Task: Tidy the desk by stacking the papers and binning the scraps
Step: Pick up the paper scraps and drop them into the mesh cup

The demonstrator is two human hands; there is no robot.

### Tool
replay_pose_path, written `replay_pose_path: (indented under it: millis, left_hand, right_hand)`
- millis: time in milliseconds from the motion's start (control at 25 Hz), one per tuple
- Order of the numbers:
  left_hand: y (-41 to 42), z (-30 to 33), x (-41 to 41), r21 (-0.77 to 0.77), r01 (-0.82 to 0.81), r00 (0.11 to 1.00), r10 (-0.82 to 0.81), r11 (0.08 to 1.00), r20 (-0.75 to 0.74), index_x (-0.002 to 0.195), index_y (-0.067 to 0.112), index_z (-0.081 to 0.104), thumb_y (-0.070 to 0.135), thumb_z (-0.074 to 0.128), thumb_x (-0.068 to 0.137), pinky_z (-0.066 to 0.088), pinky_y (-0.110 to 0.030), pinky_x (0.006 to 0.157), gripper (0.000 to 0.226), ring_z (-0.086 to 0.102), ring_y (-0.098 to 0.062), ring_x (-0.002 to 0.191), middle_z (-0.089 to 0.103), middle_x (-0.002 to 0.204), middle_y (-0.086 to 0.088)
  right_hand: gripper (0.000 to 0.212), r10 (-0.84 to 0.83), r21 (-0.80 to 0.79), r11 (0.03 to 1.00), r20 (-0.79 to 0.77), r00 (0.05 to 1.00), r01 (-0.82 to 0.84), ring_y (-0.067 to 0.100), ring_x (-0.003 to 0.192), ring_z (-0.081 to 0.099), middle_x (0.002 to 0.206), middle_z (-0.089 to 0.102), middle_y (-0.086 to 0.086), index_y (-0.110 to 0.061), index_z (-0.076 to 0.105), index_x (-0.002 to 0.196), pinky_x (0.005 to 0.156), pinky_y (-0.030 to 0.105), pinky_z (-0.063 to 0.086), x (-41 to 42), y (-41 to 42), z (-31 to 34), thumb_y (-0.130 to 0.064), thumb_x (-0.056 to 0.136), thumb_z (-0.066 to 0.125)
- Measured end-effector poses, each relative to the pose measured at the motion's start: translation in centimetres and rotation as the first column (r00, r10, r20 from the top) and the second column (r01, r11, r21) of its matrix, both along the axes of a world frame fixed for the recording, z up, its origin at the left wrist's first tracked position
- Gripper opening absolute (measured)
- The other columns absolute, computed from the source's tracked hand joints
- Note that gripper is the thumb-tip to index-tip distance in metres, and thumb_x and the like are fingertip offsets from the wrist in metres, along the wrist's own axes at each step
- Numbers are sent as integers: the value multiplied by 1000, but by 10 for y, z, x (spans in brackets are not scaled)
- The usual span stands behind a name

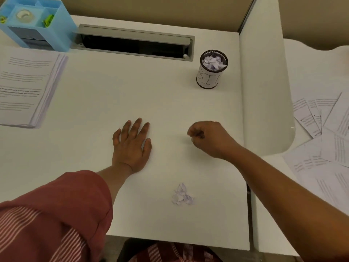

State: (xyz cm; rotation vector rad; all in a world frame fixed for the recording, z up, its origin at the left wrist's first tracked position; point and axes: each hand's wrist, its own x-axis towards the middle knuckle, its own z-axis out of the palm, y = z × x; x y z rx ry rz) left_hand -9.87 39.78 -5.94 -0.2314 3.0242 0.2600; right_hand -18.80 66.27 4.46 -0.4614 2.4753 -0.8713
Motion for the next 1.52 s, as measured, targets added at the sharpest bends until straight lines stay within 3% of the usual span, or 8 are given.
replay_pose_path:
  millis: [160, 320, 480, 640, 920, 1160, 1320, 1520]
  left_hand:
    - [1, 0, -1, 3, -2, 1000, 2, 1000, 8, 158, 35, 24, 50, 23, 101, 10, -48, 121, 59, 11, -24, 155, 18, 168, 5]
    - [1, 1, -1, 7, -5, 1000, 5, 1000, 7, 158, 35, 24, 50, 23, 101, 11, -49, 122, 59, 11, -24, 155, 18, 168, 5]
    - [1, 1, 1, 9, -1, 1000, 2, 1000, -10, 158, 35, 26, 50, 24, 101, 11, -48, 121, 59, 12, -24, 155, 20, 168, 4]
    - [1, 0, 1, 20, 1, 1000, 0, 1000, -16, 158, 34, 26, 50, 24, 101, 11, -49, 121, 59, 12, -25, 155, 20, 168, 4]
    - [2, 1, 1, 22, -3, 1000, 3, 1000, -3, 159, 35, 25, 51, 22, 100, 10, -48, 122, 60, 10, -23, 156, 18, 168, 6]
    - [0, -1, 0, 12, 1, 1000, -1, 1000, -7, 158, 34, 27, 51, 21, 100, 11, -48, 121, 60, 12, -24, 155, 20, 168, 4]
    - [1, -2, 0, 11, 4, 1000, -4, 1000, -29, 157, 34, 30, 51, 23, 100, 13, -49, 120, 60, 15, -25, 154, 24, 167, 4]
    - [0, -3, 0, 22, 8, 999, -7, 1000, -38, 157, 33, 31, 50, 25, 100, 15, -50, 119, 60, 17, -26, 154, 25, 166, 3]
  right_hand:
    - [45, 287, 175, 930, 201, 937, -322, 13, 109, 58, 130, 57, -4, -23, 59, 133, 97, 31, 48, 61, 10, -14, -24, 90, 71]
    - [78, 431, 236, 851, 194, 881, -468, 15, 113, 47, 132, 40, -9, -34, 41, 145, 88, 39, 52, 104, 12, -25, -32, 79, 81]
    - [54, 487, 257, 837, 51, 872, -482, 18, 104, 48, 123, 42, -6, -30, 55, 130, 77, 41, 55, 122, 12, -43, -21, 82, 78]
    - [15, 418, 179, 896, -35, 908, -406, 22, 91, 56, 107, 54, -3, -19, 68, 107, 73, 40, 53, 118, 13, -51, -19, 93, 62]
    - [17, 216, 102, 973, -59, 975, -209, 25, 85, 65, 95, 69, 5, -13, 76, 94, 76, 39, 53, 87, 17, -48, -11, 93, 60]
    - [11, -70, -108, 992, -93, 993, 60, -5, 65, 57, 74, 64, -18, -15, 80, 91, 63, 5, 41, 20, 10, -3, -11, 90, 70]
    - [12, -222, -149, 971, -273, 936, 186, 2, 62, 56, 72, 69, -8, -14, 78, 88, 62, 12, 41, -54, -1, 33, -9, 88, 67]
    - [19, -313, -88, 946, -490, 814, 311, 23, 85, 68, 95, 77, 5, -12, 79, 92, 75, 26, 48, -151, -9, 52, -7, 86, 61]
